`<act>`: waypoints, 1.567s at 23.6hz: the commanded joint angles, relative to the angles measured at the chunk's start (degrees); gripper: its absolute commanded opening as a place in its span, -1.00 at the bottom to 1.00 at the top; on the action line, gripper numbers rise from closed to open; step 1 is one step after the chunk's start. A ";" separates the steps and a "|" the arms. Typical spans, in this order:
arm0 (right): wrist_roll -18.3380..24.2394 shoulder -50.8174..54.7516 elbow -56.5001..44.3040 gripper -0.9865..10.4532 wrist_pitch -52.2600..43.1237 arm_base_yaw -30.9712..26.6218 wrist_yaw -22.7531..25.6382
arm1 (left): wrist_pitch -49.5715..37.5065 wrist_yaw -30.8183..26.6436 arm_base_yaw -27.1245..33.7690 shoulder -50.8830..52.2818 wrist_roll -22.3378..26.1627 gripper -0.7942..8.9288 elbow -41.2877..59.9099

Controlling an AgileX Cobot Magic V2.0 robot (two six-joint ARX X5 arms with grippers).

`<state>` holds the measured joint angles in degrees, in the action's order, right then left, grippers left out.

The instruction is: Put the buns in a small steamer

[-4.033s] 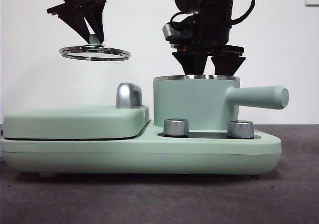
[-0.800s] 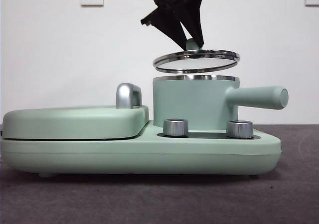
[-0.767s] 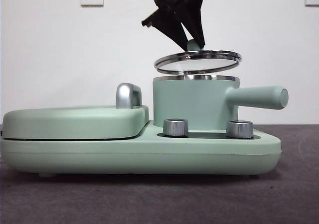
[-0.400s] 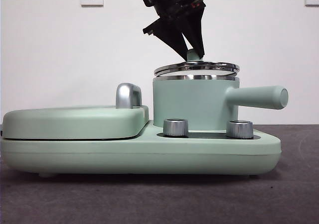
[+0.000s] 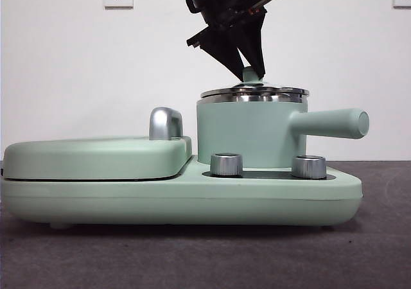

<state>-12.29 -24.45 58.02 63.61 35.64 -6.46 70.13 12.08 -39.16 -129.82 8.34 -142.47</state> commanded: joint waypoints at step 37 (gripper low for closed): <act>-0.11 -0.20 0.37 -0.07 -3.69 0.46 -1.70 | 12.87 -3.63 -2.29 39.54 -10.23 0.06 19.02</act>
<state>-12.45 -24.45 58.02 60.51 35.64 -7.99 81.03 8.60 -41.04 -89.93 -1.74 -123.74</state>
